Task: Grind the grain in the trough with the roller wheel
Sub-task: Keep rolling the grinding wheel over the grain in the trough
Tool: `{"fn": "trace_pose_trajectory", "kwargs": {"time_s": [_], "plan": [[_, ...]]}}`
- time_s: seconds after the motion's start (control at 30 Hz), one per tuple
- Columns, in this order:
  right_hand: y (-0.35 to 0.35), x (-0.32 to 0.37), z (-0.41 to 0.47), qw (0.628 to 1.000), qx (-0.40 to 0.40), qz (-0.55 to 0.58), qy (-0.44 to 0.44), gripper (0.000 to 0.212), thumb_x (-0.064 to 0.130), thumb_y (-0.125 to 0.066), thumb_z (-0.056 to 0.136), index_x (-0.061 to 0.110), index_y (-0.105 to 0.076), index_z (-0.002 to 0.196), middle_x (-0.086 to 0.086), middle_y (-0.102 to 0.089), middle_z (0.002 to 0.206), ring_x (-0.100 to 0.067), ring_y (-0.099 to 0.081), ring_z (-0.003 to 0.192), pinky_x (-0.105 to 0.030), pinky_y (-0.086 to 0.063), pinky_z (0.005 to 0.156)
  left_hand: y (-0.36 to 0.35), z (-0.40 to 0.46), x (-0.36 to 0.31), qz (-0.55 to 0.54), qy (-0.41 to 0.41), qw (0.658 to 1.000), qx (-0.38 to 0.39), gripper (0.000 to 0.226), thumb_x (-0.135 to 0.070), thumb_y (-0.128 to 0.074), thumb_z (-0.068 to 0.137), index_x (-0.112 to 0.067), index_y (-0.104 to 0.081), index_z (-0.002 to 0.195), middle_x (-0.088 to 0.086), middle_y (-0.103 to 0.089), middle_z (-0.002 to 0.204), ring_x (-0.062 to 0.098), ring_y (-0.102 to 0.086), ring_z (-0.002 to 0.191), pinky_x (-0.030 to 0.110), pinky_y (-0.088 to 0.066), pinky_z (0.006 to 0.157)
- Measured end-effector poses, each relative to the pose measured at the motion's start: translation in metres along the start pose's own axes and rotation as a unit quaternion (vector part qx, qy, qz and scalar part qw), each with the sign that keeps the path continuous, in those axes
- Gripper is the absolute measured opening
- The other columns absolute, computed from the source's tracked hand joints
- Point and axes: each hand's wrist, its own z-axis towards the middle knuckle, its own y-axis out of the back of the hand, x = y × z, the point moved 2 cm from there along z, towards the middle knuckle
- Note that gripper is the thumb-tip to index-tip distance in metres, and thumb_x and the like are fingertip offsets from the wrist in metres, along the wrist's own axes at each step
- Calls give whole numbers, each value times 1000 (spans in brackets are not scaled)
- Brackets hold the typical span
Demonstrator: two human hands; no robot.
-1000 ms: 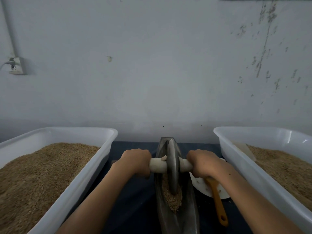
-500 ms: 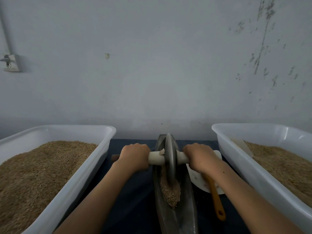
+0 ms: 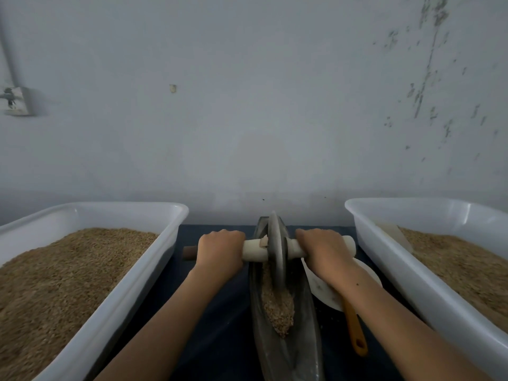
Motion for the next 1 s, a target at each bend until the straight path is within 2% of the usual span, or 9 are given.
{"fn": "trace_pose_trajectory", "kwargs": {"time_s": [0.17,0.3,0.37,0.43,0.53,0.67,0.77,0.87,1.0], "plan": [[5,-1,0,998,69,-1,0,21,10,-54,89,17,-53,109,-4,-61,105,-23,-58,94,-30,-36,73,2,1,3,12,-18,999,50,36,-30,-61,85,-19,-55,119,3,-62,109,21,-59,99,31,-38,75],[11,-3,-5,989,143,2,25,16,9,-56,87,15,-53,102,1,-50,82,-17,-49,73,-27,-35,62,4,1,5,-4,-34,989,145,48,-34,-70,79,-18,-54,121,2,-62,110,20,-59,99,30,-40,74],[13,-3,-7,985,173,6,28,14,9,-57,86,16,-50,95,1,-47,78,-14,-48,68,-25,-32,56,5,1,6,-14,-40,984,170,50,-34,-72,77,-19,-55,121,2,-63,110,20,-59,98,31,-40,73],[13,-2,-7,984,178,7,24,14,7,-57,85,15,-50,94,0,-50,81,-16,-50,70,-24,-33,56,4,1,6,-9,-39,985,166,49,-35,-72,76,-20,-56,120,1,-63,108,19,-59,94,31,-39,71],[11,-2,-4,989,150,10,10,13,8,-56,86,15,-50,94,-2,-52,86,-19,-51,76,-27,-35,61,3,2,5,1,-24,993,118,41,-34,-69,77,-21,-57,114,-1,-63,100,17,-54,81,31,-38,68],[6,-1,-1,998,62,12,-11,16,8,-52,88,17,-52,101,-4,-61,103,-23,-59,92,-30,-36,70,0,3,3,4,-16,1000,12,27,-29,-59,85,-23,-56,111,-1,-62,101,19,-59,91,30,-37,69],[4,0,-1,999,28,19,-14,14,9,-52,89,19,-48,98,-3,-62,105,-23,-60,97,-30,-36,71,-1,1,1,-5,-15,999,-29,24,-30,-58,86,-24,-55,109,-1,-62,100,19,-59,91,29,-36,69],[6,0,-2,998,58,14,-18,14,9,-54,89,19,-49,97,-4,-62,106,-23,-59,96,-30,-38,72,0,2,2,5,-25,1000,8,28,-30,-60,86,-22,-55,113,0,-62,103,19,-59,93,29,-38,72],[11,-1,-6,991,135,0,6,21,10,-59,87,14,-55,107,-6,-60,102,-21,-55,84,-28,-37,67,1,3,5,-6,-37,992,118,41,-31,-68,80,-18,-55,117,2,-63,106,19,-59,94,30,-40,72]]}}
